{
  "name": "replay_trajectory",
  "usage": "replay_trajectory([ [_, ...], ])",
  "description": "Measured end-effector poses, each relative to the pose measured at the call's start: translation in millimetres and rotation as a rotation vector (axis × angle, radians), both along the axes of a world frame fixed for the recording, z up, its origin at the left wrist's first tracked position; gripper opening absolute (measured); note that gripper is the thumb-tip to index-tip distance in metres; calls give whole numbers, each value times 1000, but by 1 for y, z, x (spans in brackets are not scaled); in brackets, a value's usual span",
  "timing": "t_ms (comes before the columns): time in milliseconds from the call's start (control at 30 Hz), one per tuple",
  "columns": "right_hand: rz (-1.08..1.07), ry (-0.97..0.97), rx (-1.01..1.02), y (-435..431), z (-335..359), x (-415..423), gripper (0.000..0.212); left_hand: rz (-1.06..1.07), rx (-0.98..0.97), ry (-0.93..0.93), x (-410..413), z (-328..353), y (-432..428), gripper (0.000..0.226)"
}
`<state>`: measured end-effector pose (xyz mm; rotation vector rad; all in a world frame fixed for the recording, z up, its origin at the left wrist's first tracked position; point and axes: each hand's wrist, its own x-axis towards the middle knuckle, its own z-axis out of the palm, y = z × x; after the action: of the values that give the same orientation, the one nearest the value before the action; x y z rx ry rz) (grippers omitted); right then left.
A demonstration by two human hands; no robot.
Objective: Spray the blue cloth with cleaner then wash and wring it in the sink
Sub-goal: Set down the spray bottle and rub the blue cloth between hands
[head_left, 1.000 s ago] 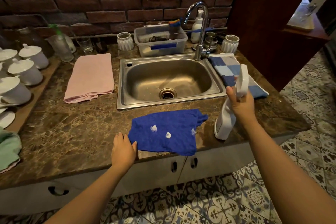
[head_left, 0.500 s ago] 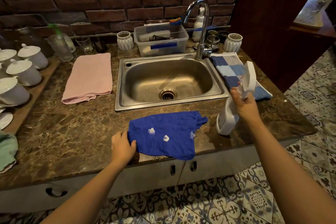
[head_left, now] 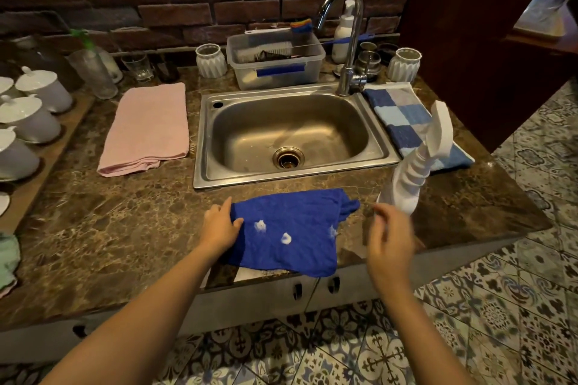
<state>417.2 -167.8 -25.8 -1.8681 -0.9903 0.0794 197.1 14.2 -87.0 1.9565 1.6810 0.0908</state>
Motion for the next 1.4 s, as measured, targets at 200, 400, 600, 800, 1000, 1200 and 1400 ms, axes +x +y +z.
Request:
replay_trajectory([
  [200, 301, -90, -631, 74, -46, 3, 52, -74, -7, 11, 1, 3, 9, 25],
  [400, 309, -368, -847, 86, -58, 4, 36, 103, -234, -450, -6, 11, -6, 7],
  [600, 325, -131, -751, 78, -47, -15, 26, 429, -475, -839, -1, 16, -24, 14],
  [800, 133, 998, -517, 63, -31, -46, 31, 671, -748, -1204, 13, 40, -40, 23],
  [1000, 255, 1543, -494, 48, -15, -72, 51, 713, -944, -1339, 19, 64, -44, 39],
  [1200, 329, 1469, -249, 41, 18, -91, 40, 642, -751, -1404, 18, 81, -52, 39],
  [1400, 233, 472, -147, 54, 57, -123, 36, 468, -273, -1210, 24, 91, -89, 34],
])
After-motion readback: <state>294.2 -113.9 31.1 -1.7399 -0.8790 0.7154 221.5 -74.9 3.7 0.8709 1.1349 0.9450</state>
